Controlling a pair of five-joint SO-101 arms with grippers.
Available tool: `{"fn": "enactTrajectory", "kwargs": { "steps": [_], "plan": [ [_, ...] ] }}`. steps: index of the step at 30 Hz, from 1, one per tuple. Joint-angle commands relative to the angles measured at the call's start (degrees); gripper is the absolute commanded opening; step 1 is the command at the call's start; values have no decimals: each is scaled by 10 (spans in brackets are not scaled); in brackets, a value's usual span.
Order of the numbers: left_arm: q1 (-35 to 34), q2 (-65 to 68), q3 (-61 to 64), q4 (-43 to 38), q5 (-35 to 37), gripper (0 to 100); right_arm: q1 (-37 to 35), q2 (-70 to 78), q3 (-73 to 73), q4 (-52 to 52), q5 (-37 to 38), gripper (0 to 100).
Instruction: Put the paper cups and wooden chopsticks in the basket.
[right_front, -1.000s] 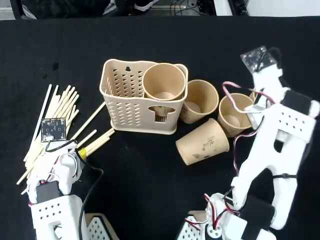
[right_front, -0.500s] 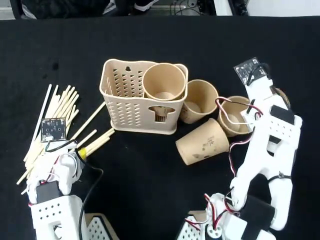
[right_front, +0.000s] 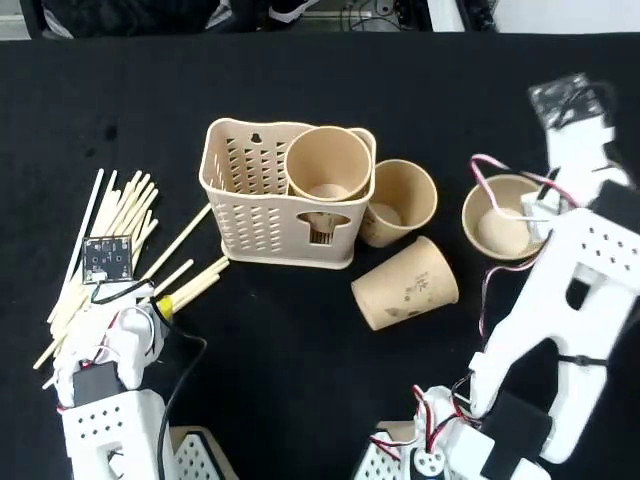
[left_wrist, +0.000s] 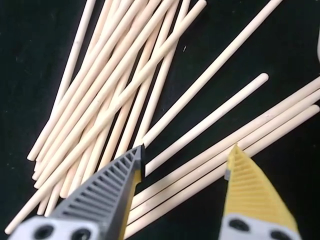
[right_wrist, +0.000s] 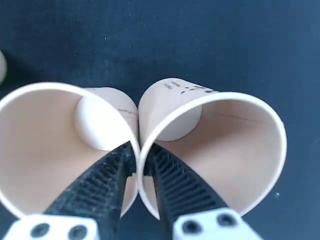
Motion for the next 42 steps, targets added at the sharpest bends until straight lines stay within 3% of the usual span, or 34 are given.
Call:
{"fn": "enactTrajectory", "kwargs": {
  "steps": [1, 5, 9, 17, 22, 31, 42],
  "plan": [
    [7, -4, -3, -7, -4, 266, 2, -16, -160, 110, -45, 12],
    [7, -4, -3, -7, -4, 266, -28, -12, -324, 222, -86, 12],
    [7, -4, -3, -7, -4, 266, -101, -30, -403, 230, -162, 12],
    [7, -4, -3, -7, -4, 266, -336, -68, -407, 230, -281, 12],
    [7, -4, -3, -7, -4, 266, -415, -43, -384, 229, -324, 12],
    [7, -4, -3, -7, -4, 266, -424, 81, -356, 229, -324, 12],
    [7, -4, -3, -8, -4, 266, -392, 88, -356, 230, -325, 12]
  ]
}}
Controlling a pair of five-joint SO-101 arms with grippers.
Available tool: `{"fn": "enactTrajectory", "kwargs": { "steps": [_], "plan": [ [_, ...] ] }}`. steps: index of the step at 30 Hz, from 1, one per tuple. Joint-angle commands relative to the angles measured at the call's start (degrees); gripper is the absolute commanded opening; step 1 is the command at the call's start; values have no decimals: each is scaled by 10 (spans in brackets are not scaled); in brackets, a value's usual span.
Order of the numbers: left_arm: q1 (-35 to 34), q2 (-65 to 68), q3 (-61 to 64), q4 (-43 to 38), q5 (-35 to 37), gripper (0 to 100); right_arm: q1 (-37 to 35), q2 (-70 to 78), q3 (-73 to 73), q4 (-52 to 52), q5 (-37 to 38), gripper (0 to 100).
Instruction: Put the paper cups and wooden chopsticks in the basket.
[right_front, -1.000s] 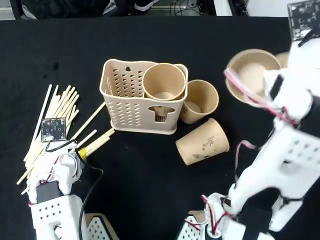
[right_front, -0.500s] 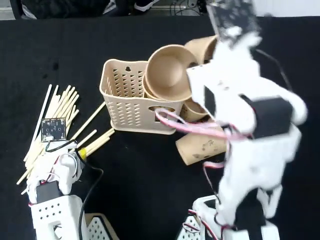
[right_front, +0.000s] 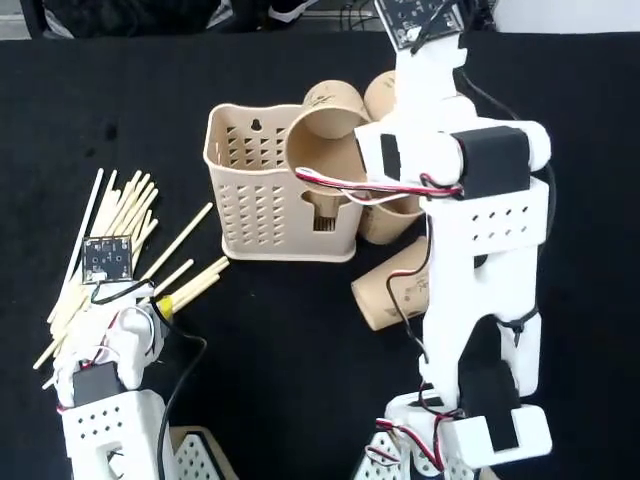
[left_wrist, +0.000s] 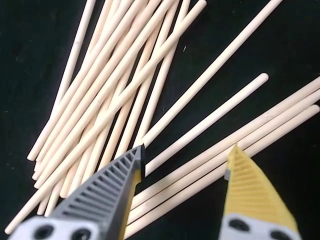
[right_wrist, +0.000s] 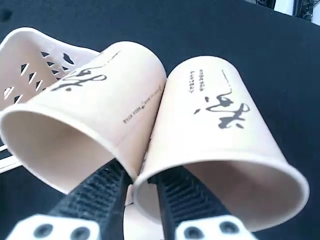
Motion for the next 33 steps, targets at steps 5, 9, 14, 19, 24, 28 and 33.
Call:
{"fn": "enactTrajectory", "kwargs": {
  "steps": [5, 9, 14, 19, 24, 28, 33],
  "plan": [
    [7, -4, -3, -8, -4, 266, 69, -22, 1, 21, -2, 15],
    [7, -4, -3, -9, -4, 266, 63, -45, 31, 21, -2, 27],
    [7, -4, -3, -9, -4, 266, 0, -56, 100, 21, -5, 60],
    [7, -4, -3, -9, -4, 266, -10, -60, 121, 21, -17, 65],
    [7, -4, -3, -10, -4, 266, 14, -60, 122, 20, -17, 170],
    [7, -4, -3, -10, -4, 266, 15, -61, 120, 20, -18, 220],
    [7, -4, -3, -10, -4, 266, 14, -101, 97, 20, -18, 220]
  ]
}}
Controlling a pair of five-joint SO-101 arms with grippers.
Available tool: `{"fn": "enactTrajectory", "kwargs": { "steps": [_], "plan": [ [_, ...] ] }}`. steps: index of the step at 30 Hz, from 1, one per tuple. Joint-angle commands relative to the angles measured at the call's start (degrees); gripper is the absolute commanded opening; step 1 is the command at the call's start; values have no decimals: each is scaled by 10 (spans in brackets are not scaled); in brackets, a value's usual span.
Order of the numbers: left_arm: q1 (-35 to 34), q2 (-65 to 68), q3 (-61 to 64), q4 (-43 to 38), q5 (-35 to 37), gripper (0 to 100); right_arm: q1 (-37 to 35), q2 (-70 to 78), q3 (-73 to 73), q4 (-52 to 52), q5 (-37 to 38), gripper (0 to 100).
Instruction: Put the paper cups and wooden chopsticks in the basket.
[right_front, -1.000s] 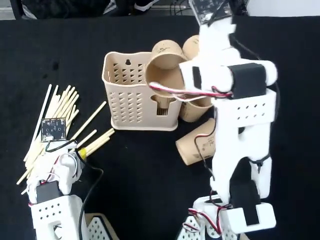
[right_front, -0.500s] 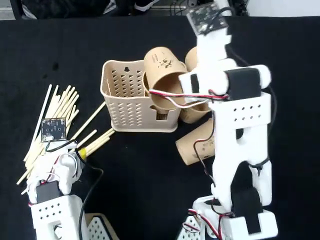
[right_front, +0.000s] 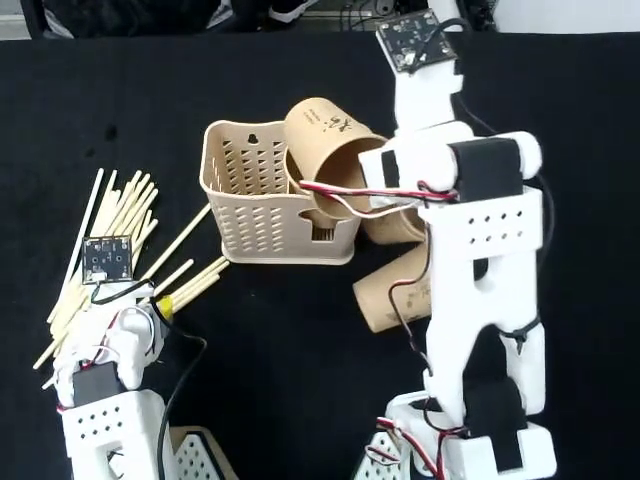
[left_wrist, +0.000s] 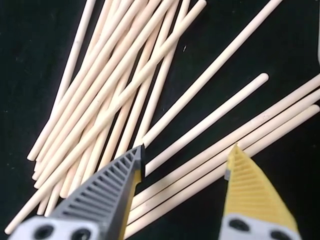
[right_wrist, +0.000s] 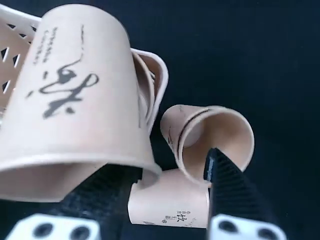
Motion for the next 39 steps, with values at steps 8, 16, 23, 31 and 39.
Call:
{"fn": "enactTrajectory", "kwargs": {
  "steps": [8, 16, 23, 31, 39],
  "plan": [
    [7, -4, -3, -9, -3, 266, 4, -53, -52, 11, -4, 219],
    [7, -4, -3, -9, -3, 266, -46, -2, -39, -36, 0, 189],
    [7, -4, -3, -11, -3, 266, -43, -4, -89, -40, 0, 23],
    [7, -4, -3, -11, -3, 266, -33, 31, -152, 19, -5, 11],
    [8, -4, -3, -11, -3, 266, -29, 59, -140, 20, -5, 11]
  ]
}}
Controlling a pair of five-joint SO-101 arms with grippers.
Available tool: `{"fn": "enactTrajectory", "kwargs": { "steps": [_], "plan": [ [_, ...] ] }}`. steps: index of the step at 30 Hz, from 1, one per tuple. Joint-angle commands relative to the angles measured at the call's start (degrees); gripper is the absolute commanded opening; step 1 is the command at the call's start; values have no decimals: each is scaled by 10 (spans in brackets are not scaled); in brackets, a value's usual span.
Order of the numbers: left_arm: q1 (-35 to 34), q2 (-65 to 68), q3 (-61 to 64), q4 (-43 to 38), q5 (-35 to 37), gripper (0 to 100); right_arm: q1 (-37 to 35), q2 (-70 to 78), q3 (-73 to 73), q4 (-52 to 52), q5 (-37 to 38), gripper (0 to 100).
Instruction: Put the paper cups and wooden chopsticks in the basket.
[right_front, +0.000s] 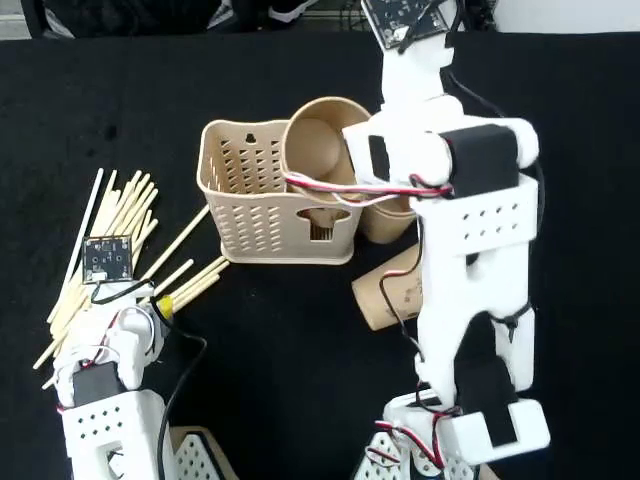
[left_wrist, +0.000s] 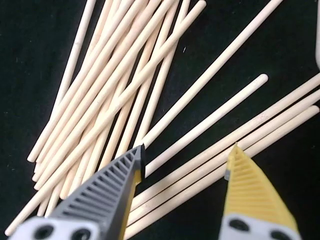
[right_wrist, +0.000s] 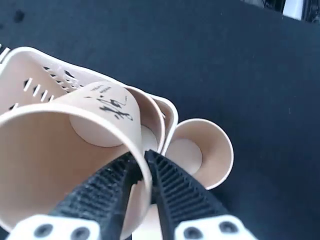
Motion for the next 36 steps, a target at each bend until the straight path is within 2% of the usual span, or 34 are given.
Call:
{"fn": "enactTrajectory", "kwargs": {
  "steps": [1, 10, 15, 20, 22, 28, 33, 36],
  "plan": [
    [7, -4, -3, -10, -3, 266, 5, -19, -5, 20, -5, 11],
    [7, -4, -3, -10, -3, 266, 11, -127, 94, 21, -4, 11],
    [7, -4, -3, -10, -3, 266, 45, -94, 109, 19, -4, 12],
    [7, -4, -3, -10, -3, 266, 69, -41, 44, 19, -4, 19],
    [7, -4, -3, -10, -3, 266, 67, -27, 20, 19, -5, 57],
    [7, -4, -3, -10, -3, 266, 17, -22, -2, 19, -42, 189],
    [7, -4, -3, -10, -3, 266, -56, -18, -7, 19, -58, 208],
    [7, -4, -3, -10, -3, 266, -75, -21, -22, 15, -61, 208]
  ]
}}
